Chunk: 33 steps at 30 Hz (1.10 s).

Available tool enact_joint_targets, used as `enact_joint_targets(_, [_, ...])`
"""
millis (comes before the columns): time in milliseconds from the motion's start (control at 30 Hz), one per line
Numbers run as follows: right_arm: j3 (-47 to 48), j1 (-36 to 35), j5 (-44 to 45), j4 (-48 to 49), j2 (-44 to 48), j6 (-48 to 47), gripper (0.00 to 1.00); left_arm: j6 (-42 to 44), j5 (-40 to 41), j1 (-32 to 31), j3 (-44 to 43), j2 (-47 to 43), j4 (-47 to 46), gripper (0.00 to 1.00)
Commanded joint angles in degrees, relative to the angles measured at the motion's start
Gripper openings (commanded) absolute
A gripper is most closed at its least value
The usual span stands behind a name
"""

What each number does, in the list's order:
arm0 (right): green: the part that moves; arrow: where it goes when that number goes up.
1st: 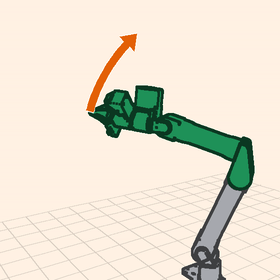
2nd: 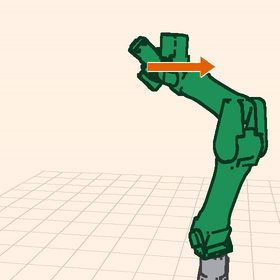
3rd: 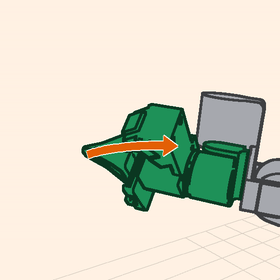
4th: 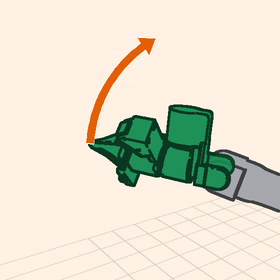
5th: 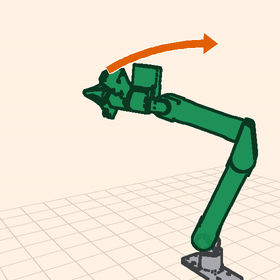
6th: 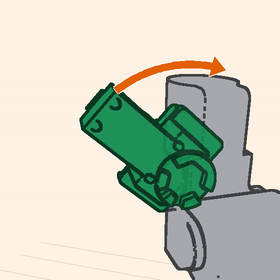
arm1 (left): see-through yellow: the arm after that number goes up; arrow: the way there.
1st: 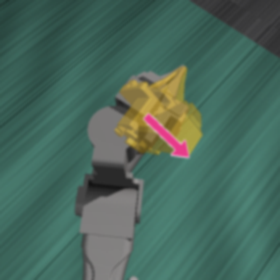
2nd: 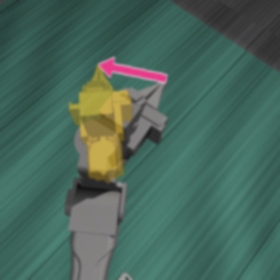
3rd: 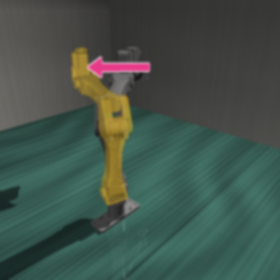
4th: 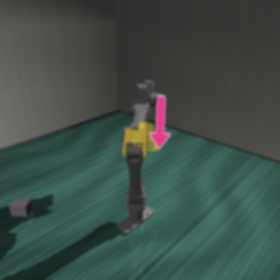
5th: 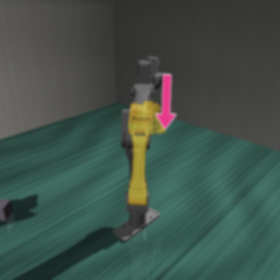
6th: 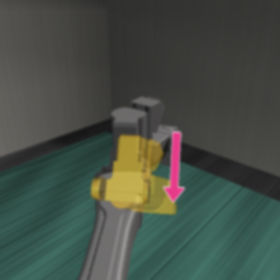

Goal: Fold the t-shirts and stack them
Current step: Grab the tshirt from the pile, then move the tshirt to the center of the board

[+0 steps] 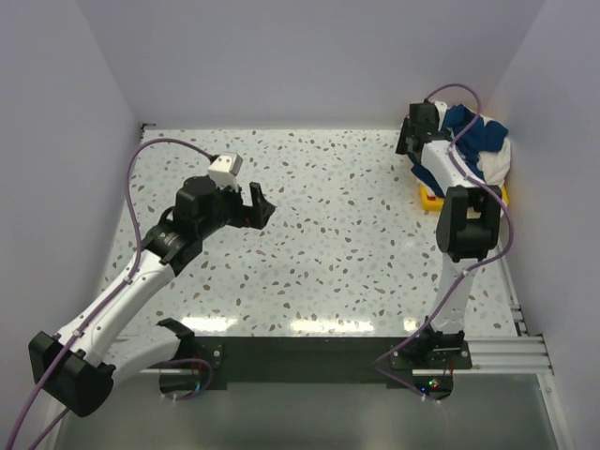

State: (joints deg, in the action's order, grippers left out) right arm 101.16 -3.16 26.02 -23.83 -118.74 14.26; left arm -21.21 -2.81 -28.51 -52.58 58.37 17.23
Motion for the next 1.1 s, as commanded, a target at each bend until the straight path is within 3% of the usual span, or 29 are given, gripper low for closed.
enact_joint_targets(0, [5.1,0.6,2.5,3.8,-1.8,-1.1,0.79,1.0,-0.2,0.4,0.3,-0.5,-2.6,1.0])
enact_joint_targets(100, [5.9,0.7,4.6,4.1,-2.9,-0.9,0.69,1.0,-0.4,0.4,0.2,-0.4,-2.7,1.0])
enact_joint_targets(200, [5.7,0.7,5.8,4.9,-1.6,-0.7,0.4,1.0,-0.4,0.4,0.1,0.0,-2.7,1.0])
enact_joint_targets(233, [5.5,0.7,6.0,5.0,-1.0,0.1,0.15,1.0,-0.5,0.4,0.0,0.1,-2.7,1.0])
enact_joint_targets(300, [5.0,0.7,6.3,5.6,1.7,0.1,0.0,1.0,-0.6,0.4,-0.1,0.2,-2.7,1.0])
enact_joint_targets(500, [4.7,0.3,6.2,4.2,10.1,0.6,0.0,0.7,-0.9,0.4,-0.2,0.0,-2.8,1.0])
enact_joint_targets(700, [8.2,-1.1,0.3,2.9,19.3,-1.3,0.0,-0.2,0.1,0.4,-0.6,-0.7,-2.8,1.0])
enact_joint_targets(900, [14.1,-8.3,-5.1,0.3,26.2,-6.2,0.0,-2.2,2.6,0.4,-2.7,-0.7,-1.2,1.0])
enact_joint_targets(1067, [14.2,-13.1,-15.5,0.6,31.1,-2.8,0.0,-4.4,5.0,0.4,-4.5,-0.8,-0.7,1.0])
